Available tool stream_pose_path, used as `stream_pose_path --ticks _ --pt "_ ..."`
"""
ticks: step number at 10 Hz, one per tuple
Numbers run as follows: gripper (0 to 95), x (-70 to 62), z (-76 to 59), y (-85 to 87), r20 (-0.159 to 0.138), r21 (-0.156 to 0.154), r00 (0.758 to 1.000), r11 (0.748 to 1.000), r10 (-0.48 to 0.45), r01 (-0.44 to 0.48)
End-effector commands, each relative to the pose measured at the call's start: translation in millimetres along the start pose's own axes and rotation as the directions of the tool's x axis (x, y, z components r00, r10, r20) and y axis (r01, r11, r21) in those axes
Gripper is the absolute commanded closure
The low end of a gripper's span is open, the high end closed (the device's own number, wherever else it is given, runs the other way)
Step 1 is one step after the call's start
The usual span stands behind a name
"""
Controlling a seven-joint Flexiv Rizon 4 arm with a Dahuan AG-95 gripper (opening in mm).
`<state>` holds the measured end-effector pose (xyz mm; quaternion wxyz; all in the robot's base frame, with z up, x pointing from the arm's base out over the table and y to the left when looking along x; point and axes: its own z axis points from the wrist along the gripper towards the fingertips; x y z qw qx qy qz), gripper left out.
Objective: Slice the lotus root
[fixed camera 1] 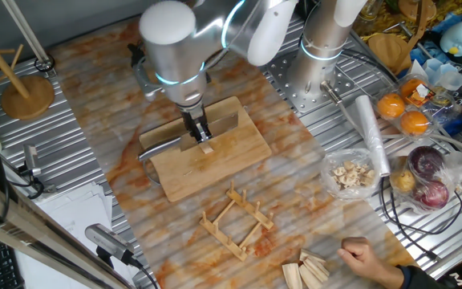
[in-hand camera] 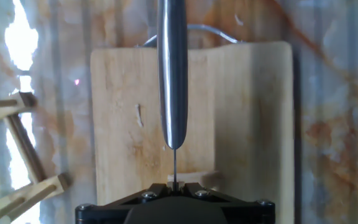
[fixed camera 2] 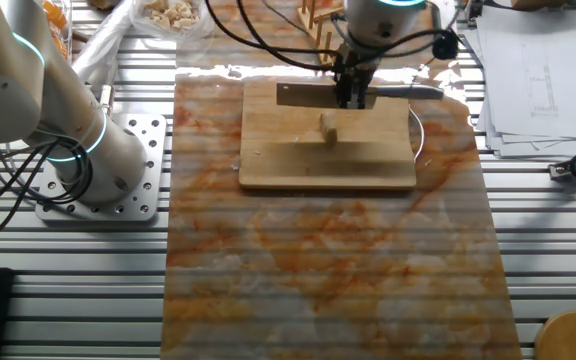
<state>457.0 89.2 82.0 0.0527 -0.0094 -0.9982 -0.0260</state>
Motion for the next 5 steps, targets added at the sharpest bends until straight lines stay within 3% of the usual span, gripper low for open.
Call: stream_pose_path --ticks 1,3,5 --pt "95.0 3.6 3.3 -1.2 -0.012 0.000 1.000 1.000 -0.010 0.010" --pt "95.0 4.6 7.8 -1.5 -0.028 0.010 1.000 1.000 0.000 0.001" --pt "95.0 5.6 -8.0 -4.1 -0.028 0.011 0.999 1.000 0.017 -0.017"
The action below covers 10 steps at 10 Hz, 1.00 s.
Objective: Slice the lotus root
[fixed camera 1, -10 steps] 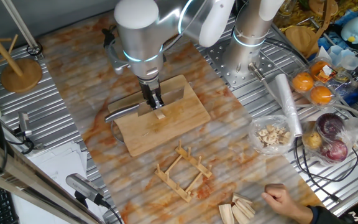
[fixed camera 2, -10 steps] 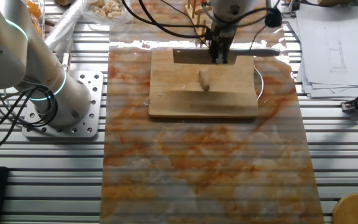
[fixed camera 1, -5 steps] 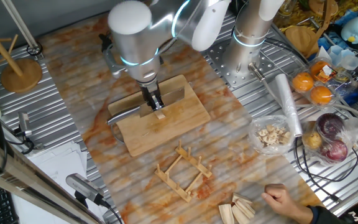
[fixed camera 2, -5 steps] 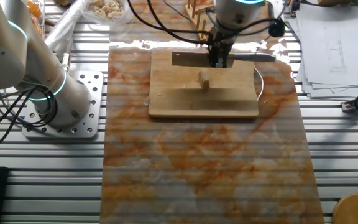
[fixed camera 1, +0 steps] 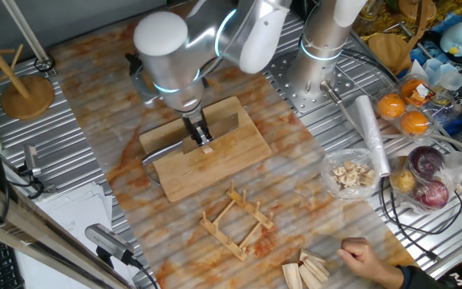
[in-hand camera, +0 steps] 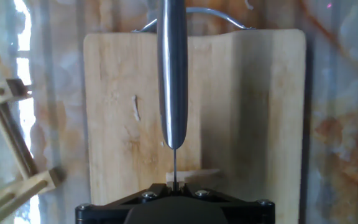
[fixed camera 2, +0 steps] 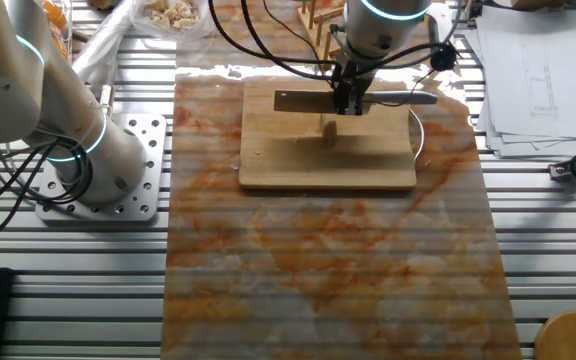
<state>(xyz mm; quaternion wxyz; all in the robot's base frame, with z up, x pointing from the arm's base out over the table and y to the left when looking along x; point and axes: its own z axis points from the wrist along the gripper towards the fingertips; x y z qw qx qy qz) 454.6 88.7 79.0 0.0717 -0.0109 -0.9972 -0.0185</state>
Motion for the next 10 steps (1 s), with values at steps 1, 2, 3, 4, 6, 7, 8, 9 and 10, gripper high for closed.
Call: stream_pose_path --ticks 1,2,3,4,6,7,8,9,10 --pt "95.0 6.5 -22.1 -7.9 0.022 -0.015 1.000 1.000 0.006 -0.006" --pt "95.0 7.9 -25.8 -10.5 0.030 -0.023 1.000 1.000 0.000 0.001" --pt "95.0 7.9 -25.8 -10.5 0.032 -0.041 0.999 0.999 0.005 -0.003" --pt "95.0 7.9 -25.8 -10.5 0.030 -0.045 1.000 0.999 0.003 -0.001" --pt "95.0 7.9 -25.8 -10.5 0.032 -0.041 0.999 0.999 -0.001 0.002" --pt "95.0 7.9 -25.8 -10.5 0.037 -0.038 0.999 0.999 -0.004 0.006" --pt "95.0 7.9 -25.8 -10.5 0.047 -0.041 0.999 0.999 -0.010 0.012" --pt "95.0 7.9 -25.8 -10.5 0.057 -0.035 0.998 0.999 -0.020 0.022" --pt "95.0 7.9 -25.8 -10.5 0.066 -0.029 0.997 0.999 -0.029 0.031"
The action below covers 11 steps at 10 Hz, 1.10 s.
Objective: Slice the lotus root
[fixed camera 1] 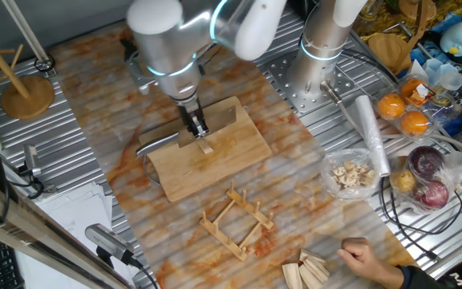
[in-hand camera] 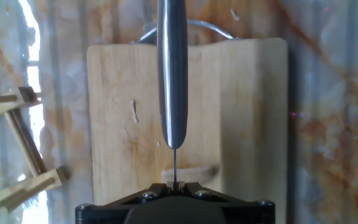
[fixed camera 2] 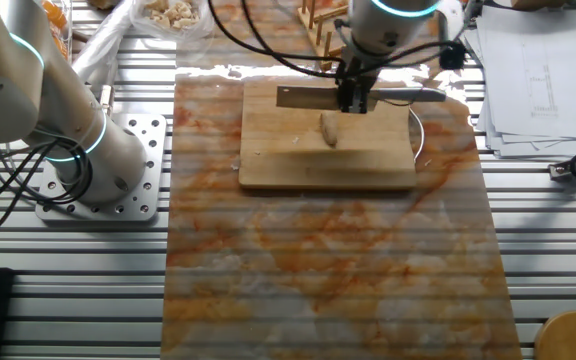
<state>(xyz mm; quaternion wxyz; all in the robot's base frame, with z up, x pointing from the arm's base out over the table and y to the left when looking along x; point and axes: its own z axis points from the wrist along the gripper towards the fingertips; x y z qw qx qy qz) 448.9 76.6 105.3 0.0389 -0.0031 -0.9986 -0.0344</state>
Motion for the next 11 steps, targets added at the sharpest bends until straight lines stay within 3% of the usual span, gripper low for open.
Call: stream_pose_path --ticks 1,4,7,11 --pt "95.0 -1.4 0.0 0.8 0.000 -0.002 1.000 1.000 -0.012 0.012" --pt "95.0 -1.4 0.0 0.8 -0.022 -0.016 1.000 1.000 -0.011 0.011" --pt "95.0 -1.4 1.0 0.5 -0.065 -0.050 0.998 0.999 0.001 -0.004" --pt "95.0 -4.0 9.1 2.5 -0.074 -0.052 0.997 0.998 0.026 -0.030"
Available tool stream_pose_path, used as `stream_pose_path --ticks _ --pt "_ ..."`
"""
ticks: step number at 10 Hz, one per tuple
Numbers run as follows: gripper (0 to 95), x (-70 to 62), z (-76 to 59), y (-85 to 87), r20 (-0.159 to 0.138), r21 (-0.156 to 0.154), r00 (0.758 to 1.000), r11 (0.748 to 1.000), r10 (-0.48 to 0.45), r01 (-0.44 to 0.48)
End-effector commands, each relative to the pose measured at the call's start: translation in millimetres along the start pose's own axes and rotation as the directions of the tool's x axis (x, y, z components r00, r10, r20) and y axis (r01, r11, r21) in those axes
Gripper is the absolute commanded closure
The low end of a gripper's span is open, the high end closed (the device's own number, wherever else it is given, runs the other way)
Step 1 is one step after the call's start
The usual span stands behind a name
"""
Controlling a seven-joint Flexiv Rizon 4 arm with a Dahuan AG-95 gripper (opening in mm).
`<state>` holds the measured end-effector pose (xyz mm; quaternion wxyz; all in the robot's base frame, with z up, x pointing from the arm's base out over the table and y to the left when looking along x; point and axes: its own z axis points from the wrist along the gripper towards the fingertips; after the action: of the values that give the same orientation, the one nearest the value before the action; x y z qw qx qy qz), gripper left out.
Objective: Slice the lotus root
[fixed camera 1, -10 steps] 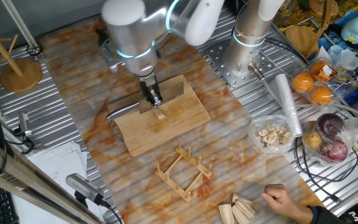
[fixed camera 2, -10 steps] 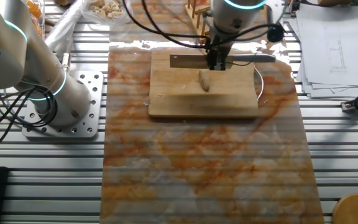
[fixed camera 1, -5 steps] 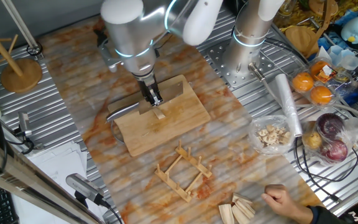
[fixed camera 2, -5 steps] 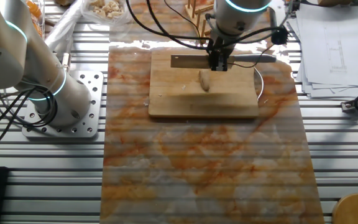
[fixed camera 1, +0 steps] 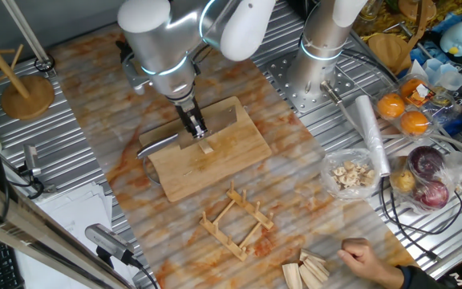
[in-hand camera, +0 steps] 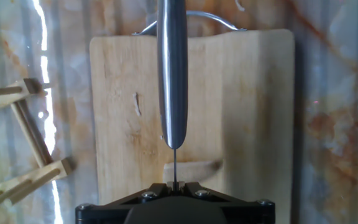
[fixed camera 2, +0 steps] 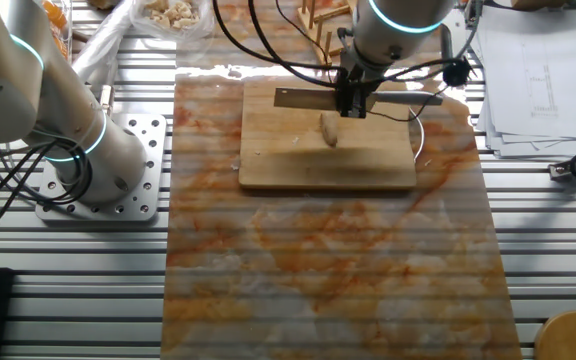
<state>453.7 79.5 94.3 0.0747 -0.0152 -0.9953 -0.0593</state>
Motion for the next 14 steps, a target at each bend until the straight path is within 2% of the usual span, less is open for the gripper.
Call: stream_pose_path --ticks 1,5,7,10,14 --pt "95.0 1.7 -1.5 0.4 -0.001 -0.005 1.000 1.000 0.006 -0.006" --pt "95.0 1.5 -1.6 0.5 0.004 0.000 1.000 1.000 0.018 -0.018" --pt "95.0 1.5 -1.6 0.5 0.017 0.003 0.999 0.999 -0.035 0.035" --pt "95.0 1.5 -1.6 0.5 0.021 0.001 0.994 0.994 -0.109 0.109" --pt "95.0 1.5 -1.6 0.5 0.024 0.015 0.996 0.997 -0.081 0.080"
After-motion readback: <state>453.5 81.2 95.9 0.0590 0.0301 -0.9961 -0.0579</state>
